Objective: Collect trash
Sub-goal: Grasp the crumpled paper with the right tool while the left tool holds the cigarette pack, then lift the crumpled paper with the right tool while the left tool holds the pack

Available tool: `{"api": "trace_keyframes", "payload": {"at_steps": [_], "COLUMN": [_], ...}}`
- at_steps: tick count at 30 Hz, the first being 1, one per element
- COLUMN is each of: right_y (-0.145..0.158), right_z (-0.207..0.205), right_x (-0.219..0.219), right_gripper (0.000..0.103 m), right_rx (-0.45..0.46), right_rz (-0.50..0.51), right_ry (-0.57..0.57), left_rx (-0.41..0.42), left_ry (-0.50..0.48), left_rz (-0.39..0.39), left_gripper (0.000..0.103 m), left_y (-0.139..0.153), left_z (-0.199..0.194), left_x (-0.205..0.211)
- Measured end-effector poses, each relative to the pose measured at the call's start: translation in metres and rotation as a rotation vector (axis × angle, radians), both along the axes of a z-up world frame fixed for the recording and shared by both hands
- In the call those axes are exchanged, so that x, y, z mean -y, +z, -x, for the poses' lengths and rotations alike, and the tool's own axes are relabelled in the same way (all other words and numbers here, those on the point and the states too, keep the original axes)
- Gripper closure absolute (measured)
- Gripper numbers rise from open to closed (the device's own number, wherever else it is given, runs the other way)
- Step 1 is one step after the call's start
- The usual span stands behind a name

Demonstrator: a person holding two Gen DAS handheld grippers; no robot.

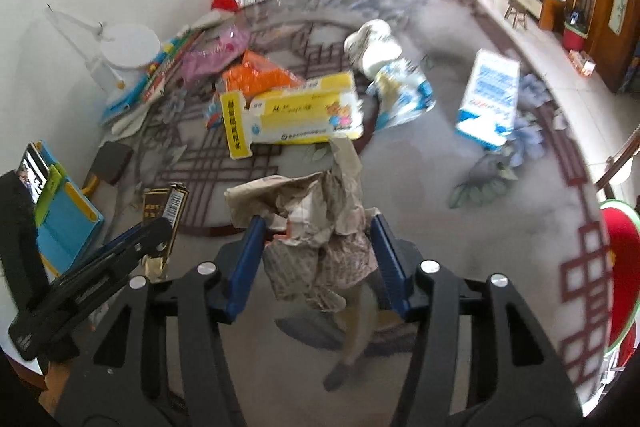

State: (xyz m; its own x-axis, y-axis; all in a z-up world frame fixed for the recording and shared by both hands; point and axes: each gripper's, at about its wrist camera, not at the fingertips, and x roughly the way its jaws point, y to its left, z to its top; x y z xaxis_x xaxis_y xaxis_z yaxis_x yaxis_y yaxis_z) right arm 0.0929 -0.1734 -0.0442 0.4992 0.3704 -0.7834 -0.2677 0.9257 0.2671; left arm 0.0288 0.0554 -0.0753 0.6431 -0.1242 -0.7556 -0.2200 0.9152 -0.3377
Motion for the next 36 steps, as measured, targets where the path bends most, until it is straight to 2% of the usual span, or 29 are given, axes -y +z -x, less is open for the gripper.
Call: {"api": "trace_keyframes", "payload": {"at_steps": [8,16,20,27,36], "right_y": [0.031,0.036,0.035,0.037,0.040], "right_z": [0.041,0.063,0.063,0.066,0.069], "right_x": [0.052,0.099,0.118,0.120,0.133], "right_gripper": [0.050,0.050,0.050,0.050,0.049], "right_rx": [0.127,0.184,0.174,0.206,0.221], "right_rz": [0.069,0.131,0.046,0.012,-0.073], "right_ry": [-0.073,-0.191,-0.212,-0.203,-0.224], "left_rx": [0.005,0.031,0.039,0.039,0.089], "left_ry": [-0.019,-0.042,-0.029,-0.042,-0.114], "left_rz": [-0.039,-0.114,-0.151,-0.203,-0.225], "left_gripper": [0.062,0.062,0.062,0.062,0.062], "left_y": [0.000,0.002,-0.001,-0.003,0.021], "left_z": [-0.002,-0.002,-0.002,0.002,0.011], "left_x": [0.011,0.025,0.028,0.038,0.063]}}
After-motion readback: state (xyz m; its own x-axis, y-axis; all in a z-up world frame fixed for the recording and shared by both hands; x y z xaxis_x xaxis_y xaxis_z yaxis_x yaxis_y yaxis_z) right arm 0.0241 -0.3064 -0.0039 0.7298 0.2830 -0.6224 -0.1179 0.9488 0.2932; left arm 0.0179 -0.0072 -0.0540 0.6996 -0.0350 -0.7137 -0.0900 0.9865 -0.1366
